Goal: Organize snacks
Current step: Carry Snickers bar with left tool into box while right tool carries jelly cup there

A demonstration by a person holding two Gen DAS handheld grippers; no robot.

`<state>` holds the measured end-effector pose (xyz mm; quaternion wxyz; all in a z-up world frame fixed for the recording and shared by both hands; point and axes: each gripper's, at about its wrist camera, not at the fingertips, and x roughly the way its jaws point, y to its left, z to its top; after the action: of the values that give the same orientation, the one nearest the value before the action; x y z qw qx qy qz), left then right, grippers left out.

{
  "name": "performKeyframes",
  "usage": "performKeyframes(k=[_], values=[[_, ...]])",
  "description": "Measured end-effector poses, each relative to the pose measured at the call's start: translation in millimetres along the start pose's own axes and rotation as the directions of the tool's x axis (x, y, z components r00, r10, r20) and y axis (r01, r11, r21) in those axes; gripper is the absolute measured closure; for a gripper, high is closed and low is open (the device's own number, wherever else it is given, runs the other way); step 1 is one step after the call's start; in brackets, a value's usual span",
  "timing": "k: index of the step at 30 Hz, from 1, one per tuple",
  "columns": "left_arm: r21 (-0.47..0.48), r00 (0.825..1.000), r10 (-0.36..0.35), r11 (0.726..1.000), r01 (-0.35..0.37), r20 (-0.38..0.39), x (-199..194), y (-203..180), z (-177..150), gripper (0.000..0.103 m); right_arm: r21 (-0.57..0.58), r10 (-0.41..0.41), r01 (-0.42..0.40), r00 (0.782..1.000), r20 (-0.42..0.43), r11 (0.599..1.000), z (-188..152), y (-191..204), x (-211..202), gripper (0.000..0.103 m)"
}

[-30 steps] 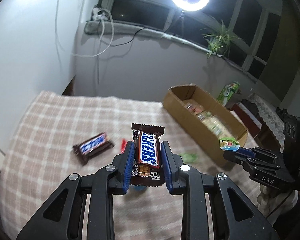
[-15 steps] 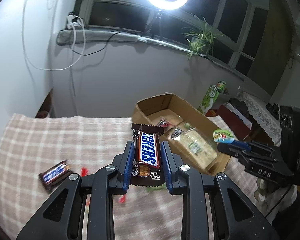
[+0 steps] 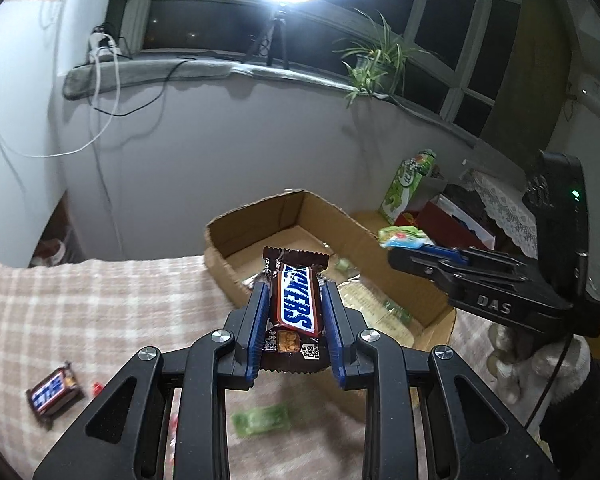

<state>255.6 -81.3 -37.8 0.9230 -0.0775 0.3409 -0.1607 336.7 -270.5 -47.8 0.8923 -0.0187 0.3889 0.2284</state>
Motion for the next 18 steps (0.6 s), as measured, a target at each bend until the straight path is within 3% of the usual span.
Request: performKeyframes(k=[18], values=[[0.039,0.998,-0.017,0.999,0.02,-0.058,47,-18,6,0.077,-0.023,0.028,-0.029,0.998,-0.057,0.999,30,-11,52,0.076]])
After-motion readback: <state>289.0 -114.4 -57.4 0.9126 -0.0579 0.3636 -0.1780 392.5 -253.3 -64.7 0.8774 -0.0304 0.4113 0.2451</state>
